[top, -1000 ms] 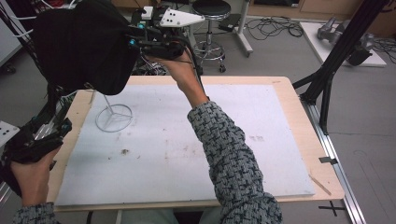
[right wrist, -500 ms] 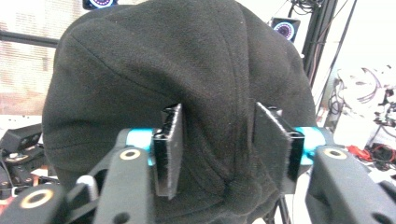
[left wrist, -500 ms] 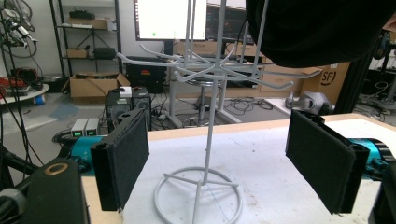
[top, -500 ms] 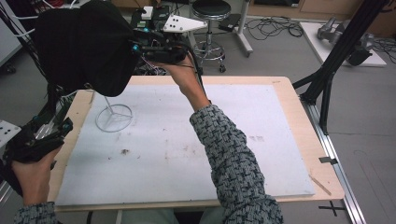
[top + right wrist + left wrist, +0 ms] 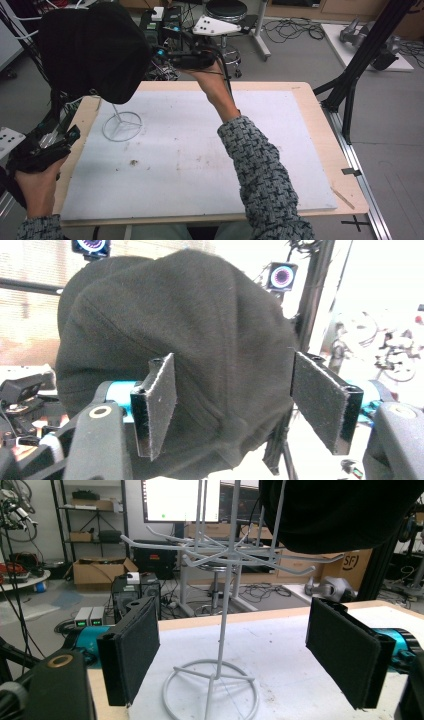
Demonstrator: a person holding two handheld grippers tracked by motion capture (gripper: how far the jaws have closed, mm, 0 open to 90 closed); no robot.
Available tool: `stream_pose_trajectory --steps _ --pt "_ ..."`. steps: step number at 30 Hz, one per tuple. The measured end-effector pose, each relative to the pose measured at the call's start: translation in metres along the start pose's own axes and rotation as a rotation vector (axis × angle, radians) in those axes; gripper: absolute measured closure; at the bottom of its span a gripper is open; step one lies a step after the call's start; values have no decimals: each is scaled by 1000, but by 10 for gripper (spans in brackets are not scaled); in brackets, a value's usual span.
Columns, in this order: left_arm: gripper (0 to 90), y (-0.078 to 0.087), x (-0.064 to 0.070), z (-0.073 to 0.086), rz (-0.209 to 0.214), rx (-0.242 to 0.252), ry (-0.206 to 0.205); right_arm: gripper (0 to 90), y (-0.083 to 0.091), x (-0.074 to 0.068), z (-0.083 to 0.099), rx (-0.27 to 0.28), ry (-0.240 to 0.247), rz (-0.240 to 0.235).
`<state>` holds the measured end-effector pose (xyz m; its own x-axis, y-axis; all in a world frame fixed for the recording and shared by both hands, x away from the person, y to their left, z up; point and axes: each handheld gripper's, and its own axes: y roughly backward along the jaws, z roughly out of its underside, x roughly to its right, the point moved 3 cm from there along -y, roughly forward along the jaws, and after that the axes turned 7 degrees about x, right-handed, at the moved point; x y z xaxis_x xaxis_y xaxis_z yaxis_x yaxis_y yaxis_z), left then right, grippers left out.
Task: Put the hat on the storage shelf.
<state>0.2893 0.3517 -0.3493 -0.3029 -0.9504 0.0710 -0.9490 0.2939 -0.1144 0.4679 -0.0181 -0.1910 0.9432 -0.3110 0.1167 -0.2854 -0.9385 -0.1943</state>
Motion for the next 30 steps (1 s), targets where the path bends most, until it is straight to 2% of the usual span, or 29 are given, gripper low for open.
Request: stream_pose_trajectory --steps 1,2,5,9,11,13,14,15,17,19,23,28,29,30 --pt "216 -1 0 0 2 -3 -3 312 11 3 -2 6 5 27" --pt "216 -1 1 1 3 -7 -4 312 11 3 -2 6 5 27" --pt "216 -4 2 3 6 -12 -6 290 33 7 -6 40 9 59" --pt "216 -9 5 5 13 -22 -11 241 64 11 -12 53 32 126" --pt "216 -11 7 6 18 -24 -13 202 82 13 -15 42 51 173" --pt "216 -14 9 7 24 -29 -16 166 97 16 -17 16 57 193" --pt "216 -15 9 7 25 -29 -16 165 111 17 -18 25 73 224" --pt "216 -17 11 8 31 -31 -13 165 116 17 -18 28 79 227" --pt "216 -20 13 10 39 -41 -16 133 139 19 -20 22 78 244" --pt "216 -23 16 12 49 -51 -19 126 157 19 -20 35 83 288" --pt "216 -29 22 16 61 -62 -23 125 202 20 -16 28 106 377" --pt "215 -33 28 19 73 -74 -32 121 254 19 -4 16 109 484" --pt "216 -34 29 19 74 -75 -33 121 258 19 -3 17 120 484" --pt "216 -34 29 19 75 -75 -34 121 268 15 1 7 102 506"
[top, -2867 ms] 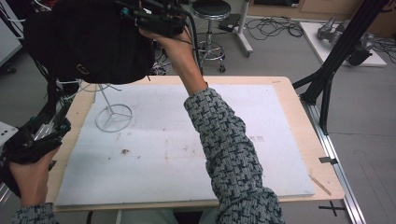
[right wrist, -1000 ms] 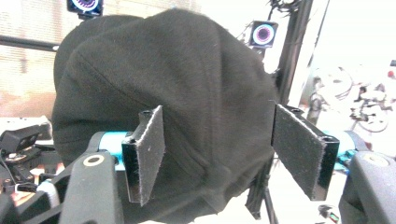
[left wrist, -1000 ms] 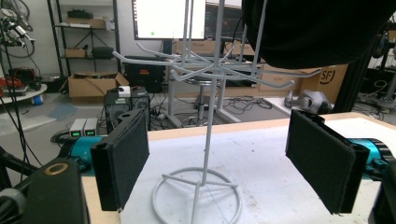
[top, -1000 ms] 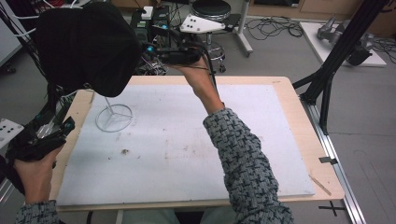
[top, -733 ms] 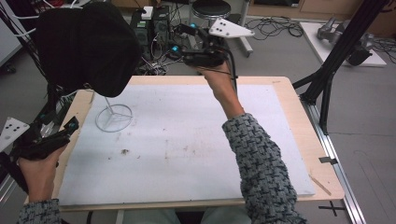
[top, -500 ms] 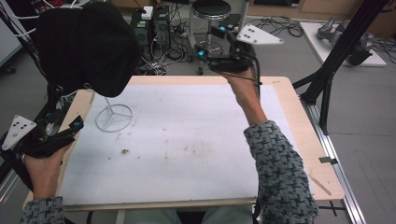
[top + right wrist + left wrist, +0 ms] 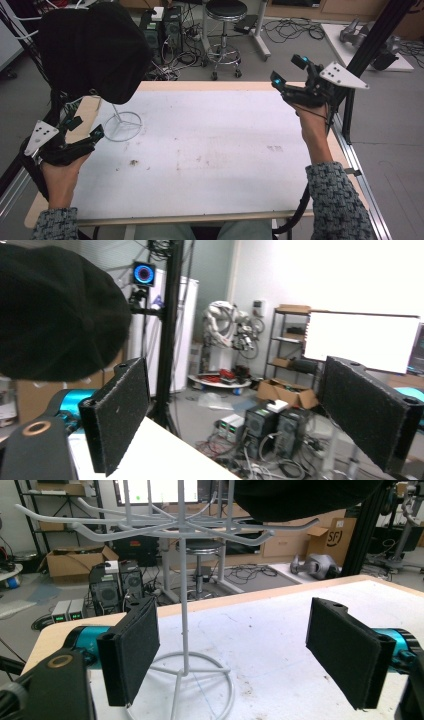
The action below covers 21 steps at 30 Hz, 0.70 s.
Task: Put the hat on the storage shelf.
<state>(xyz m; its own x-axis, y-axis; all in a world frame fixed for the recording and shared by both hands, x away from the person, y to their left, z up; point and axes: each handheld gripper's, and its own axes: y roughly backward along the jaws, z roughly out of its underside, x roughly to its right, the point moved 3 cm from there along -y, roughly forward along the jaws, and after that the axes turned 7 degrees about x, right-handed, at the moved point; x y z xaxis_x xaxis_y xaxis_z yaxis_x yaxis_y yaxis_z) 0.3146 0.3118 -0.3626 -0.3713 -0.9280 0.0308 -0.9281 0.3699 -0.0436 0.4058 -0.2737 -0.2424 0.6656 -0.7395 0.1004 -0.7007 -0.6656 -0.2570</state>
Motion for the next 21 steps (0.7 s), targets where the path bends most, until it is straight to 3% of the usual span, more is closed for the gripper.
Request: stream_pose_trajectory --steps 3,8,17,21 --pt "215 -2 1 2 2 -8 -2 121 19 3 9 -6 26 30" --pt "215 -4 3 6 5 -16 -4 121 48 3 34 -62 62 79" --pt "216 -6 3 9 -3 -21 -7 104 77 6 70 -82 -12 144" --pt "215 -6 3 11 -4 -24 -7 104 88 5 85 -102 -16 161"
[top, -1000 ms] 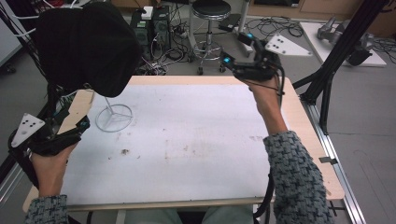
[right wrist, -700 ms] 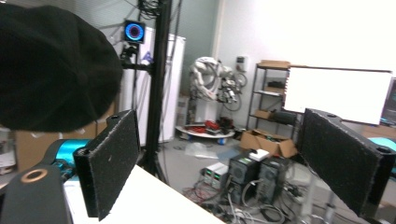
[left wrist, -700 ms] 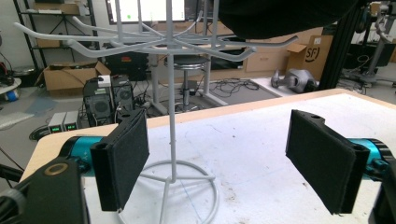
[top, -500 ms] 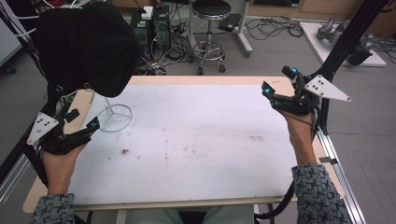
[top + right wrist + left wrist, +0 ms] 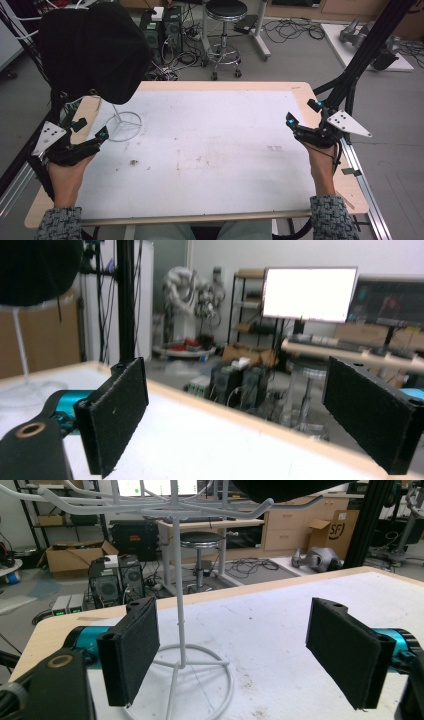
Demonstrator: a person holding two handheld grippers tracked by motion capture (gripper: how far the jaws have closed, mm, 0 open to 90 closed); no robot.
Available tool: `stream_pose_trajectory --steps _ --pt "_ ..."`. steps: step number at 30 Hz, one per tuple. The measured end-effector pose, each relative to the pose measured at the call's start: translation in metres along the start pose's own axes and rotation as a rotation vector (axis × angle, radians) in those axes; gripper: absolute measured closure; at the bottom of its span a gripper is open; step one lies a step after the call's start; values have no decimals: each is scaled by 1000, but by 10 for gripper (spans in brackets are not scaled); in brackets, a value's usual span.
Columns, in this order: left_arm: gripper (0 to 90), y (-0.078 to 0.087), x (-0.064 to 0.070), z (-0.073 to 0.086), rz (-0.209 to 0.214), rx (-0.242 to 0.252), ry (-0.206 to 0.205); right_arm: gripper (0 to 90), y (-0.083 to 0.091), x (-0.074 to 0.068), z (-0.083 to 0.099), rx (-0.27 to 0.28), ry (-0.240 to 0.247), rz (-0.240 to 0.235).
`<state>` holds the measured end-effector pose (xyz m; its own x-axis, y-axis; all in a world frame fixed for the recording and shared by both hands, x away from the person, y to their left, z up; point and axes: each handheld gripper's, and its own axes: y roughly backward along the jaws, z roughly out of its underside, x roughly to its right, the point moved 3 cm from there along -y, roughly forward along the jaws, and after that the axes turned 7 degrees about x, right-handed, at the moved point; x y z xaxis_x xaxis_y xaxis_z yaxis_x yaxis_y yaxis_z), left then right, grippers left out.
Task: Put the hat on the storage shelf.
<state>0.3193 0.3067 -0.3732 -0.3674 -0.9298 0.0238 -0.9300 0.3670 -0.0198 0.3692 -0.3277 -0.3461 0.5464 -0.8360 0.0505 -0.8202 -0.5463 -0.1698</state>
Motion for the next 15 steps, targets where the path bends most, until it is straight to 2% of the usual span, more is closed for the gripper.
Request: stream_pose_trajectory --steps 2,7,11,15 --pt "216 -1 0 1 -1 -2 -2 105 5 1 11 1 -14 15" --pt "214 -2 0 4 -11 -8 -6 105 13 3 28 -50 -16 32" --pt "214 -1 -1 3 -9 -9 -10 105 17 3 32 -55 -35 39" --pt "214 -1 -1 3 -5 -7 -2 105 19 2 34 -57 -26 34"
